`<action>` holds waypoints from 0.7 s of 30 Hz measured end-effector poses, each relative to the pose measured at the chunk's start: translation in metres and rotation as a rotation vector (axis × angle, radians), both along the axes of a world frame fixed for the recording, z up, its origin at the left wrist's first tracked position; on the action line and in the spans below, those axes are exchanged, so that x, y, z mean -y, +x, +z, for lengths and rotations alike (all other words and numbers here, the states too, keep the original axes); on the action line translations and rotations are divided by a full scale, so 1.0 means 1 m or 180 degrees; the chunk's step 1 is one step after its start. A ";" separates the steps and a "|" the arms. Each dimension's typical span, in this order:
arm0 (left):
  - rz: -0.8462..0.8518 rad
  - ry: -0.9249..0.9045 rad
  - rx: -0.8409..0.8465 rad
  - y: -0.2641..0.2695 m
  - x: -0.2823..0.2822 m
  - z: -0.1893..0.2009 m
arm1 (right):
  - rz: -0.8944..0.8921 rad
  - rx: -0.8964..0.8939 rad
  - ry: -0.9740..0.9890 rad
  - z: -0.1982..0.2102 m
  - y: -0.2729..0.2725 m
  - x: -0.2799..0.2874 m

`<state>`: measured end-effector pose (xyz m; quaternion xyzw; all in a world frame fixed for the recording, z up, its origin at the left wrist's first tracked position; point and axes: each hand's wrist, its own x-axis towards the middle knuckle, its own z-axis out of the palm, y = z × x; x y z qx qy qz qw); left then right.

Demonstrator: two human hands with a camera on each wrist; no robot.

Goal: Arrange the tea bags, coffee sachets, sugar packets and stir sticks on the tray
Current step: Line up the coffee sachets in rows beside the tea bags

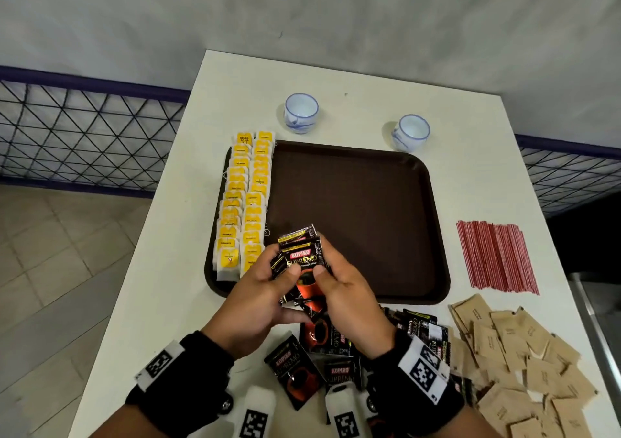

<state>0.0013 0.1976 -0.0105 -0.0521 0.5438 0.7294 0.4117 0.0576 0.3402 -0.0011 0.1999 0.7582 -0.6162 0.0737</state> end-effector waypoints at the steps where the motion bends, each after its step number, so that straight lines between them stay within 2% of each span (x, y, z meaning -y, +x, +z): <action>1: -0.0013 -0.0070 -0.0048 -0.001 0.002 0.000 | 0.0075 0.0054 0.0212 -0.001 0.000 0.001; 3: -0.0052 -0.0209 -0.0148 -0.005 0.005 -0.002 | 0.0171 0.0104 0.0611 -0.003 -0.003 -0.001; 5: -0.0064 -0.0345 -0.0254 -0.005 0.005 -0.003 | 0.0164 0.0078 0.0756 -0.001 -0.003 -0.007; 10: 0.0007 -0.0438 -0.0334 -0.013 0.011 -0.002 | 0.0212 -0.0295 0.0529 0.000 -0.015 -0.012; 16: -0.0122 -0.0372 -0.0333 -0.028 0.022 0.001 | -0.0264 -0.0068 -0.0011 0.009 -0.037 -0.016; 21: -0.0090 -0.0283 -0.0424 -0.041 0.031 0.000 | -0.0294 0.0186 -0.0496 0.018 -0.055 -0.021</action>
